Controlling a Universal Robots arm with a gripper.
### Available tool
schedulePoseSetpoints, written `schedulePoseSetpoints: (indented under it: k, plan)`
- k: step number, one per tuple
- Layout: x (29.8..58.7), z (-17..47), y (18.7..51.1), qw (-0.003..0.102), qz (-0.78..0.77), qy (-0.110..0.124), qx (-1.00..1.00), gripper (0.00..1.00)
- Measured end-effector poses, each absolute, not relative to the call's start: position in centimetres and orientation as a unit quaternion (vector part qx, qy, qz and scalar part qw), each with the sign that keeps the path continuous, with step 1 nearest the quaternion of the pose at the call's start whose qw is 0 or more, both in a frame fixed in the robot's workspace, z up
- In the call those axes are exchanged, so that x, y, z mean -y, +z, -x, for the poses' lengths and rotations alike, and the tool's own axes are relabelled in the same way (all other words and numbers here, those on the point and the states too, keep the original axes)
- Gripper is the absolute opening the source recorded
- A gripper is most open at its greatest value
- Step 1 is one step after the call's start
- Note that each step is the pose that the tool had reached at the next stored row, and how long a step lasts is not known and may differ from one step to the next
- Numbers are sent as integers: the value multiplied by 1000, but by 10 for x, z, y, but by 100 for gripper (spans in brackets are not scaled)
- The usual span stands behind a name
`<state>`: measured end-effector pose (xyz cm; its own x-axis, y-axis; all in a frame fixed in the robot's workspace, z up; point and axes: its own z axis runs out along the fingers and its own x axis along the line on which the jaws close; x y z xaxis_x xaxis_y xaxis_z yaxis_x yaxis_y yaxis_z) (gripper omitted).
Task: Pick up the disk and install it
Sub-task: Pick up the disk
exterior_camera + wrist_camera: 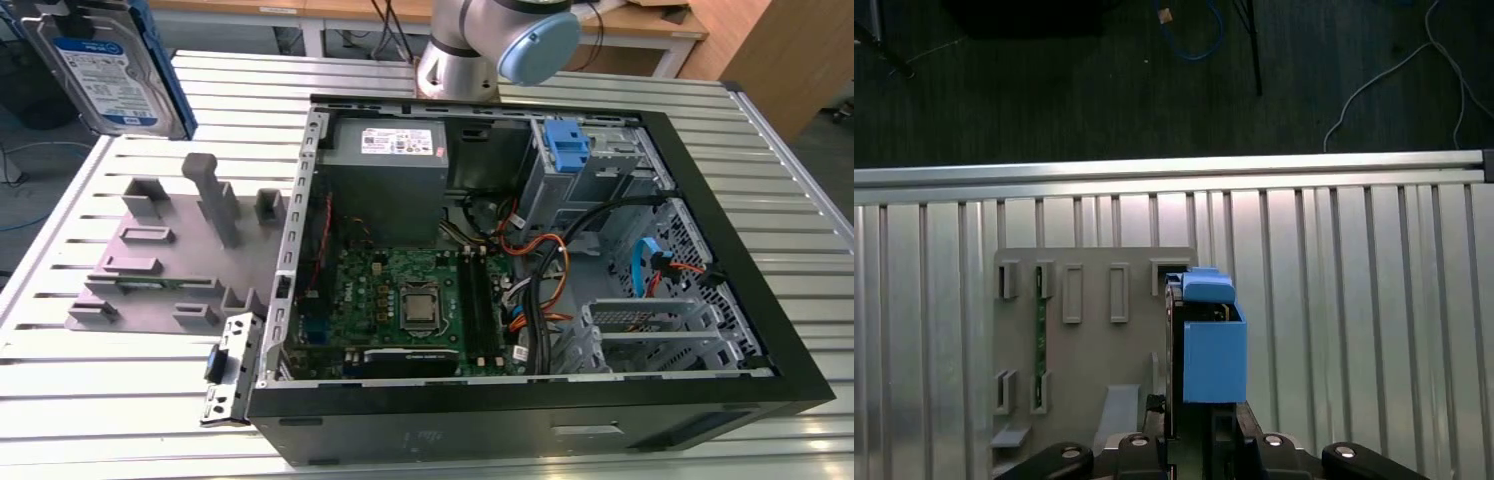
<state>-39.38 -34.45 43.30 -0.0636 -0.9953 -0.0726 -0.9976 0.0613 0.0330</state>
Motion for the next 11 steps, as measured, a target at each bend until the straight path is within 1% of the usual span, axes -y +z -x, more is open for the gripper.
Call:
schedulePoseSetpoints:
  k: [11]
  plan:
    - [344, 394, 441, 15, 684, 37, -728, 35]
